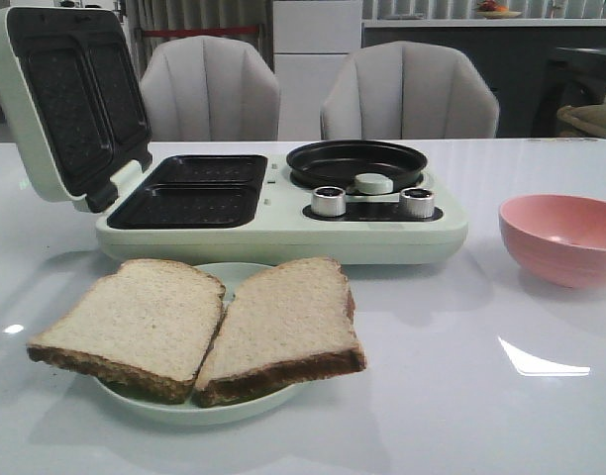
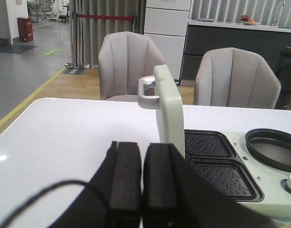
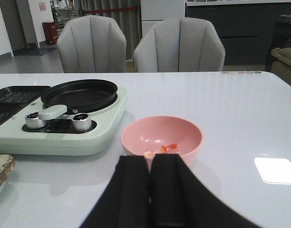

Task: Make breakfast with bread and shrimp

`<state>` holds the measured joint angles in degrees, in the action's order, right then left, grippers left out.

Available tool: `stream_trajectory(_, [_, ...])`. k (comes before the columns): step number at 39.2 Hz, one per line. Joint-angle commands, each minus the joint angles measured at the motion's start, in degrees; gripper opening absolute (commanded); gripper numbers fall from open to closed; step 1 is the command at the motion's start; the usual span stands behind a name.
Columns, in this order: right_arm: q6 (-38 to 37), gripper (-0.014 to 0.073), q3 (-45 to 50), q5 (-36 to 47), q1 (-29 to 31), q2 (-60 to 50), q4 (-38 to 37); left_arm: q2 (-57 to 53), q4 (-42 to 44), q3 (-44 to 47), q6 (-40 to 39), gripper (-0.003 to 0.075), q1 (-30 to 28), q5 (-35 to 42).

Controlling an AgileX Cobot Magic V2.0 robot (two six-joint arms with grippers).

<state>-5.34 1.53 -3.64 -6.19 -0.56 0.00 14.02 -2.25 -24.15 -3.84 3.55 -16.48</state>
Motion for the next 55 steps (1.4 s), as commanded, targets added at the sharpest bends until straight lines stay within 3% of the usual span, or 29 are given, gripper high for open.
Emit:
stream_trajectory(1, [0.6, 0.0135, -0.9, 4.2, 0.2, -1.3, 0.0, 1.1, 0.5, -1.9, 0.3, 0.0188, 0.0, 3.6])
stream_trajectory(8, [0.6, 0.0135, -0.9, 4.2, 0.2, -1.3, 0.0, 1.1, 0.6, -1.9, 0.3, 0.0466, 0.0, 2.2])
stream_trajectory(11, [0.6, 0.0135, -0.9, 4.2, 0.2, -1.3, 0.0, 1.1, 1.2, -1.9, 0.5, 0.0538, 0.0, 1.2])
stream_trajectory(29, [0.6, 0.0135, -0.9, 4.2, 0.2, -1.3, 0.0, 1.1, 4.7, -1.9, 10.7, 0.0545, 1.3, -2.3])
stream_trajectory(38, [0.6, 0.0135, -0.9, 4.2, 0.2, -1.3, 0.0, 6.0, 19.4, -1.7, 10.4, 0.0545, 6.7, -7.4])
stream_trajectory(44, [0.6, 0.0135, -0.9, 4.2, 0.2, -1.3, 0.0, 11.1, 25.4, -1.7, 9.0, 0.0545, 11.3, -6.6])
stream_trajectory(55, [0.6, 0.0135, -0.9, 4.2, 0.2, -1.3, 0.0, 21.9, 41.8, -1.7, 0.8, 0.0545, 26.1, -7.9])
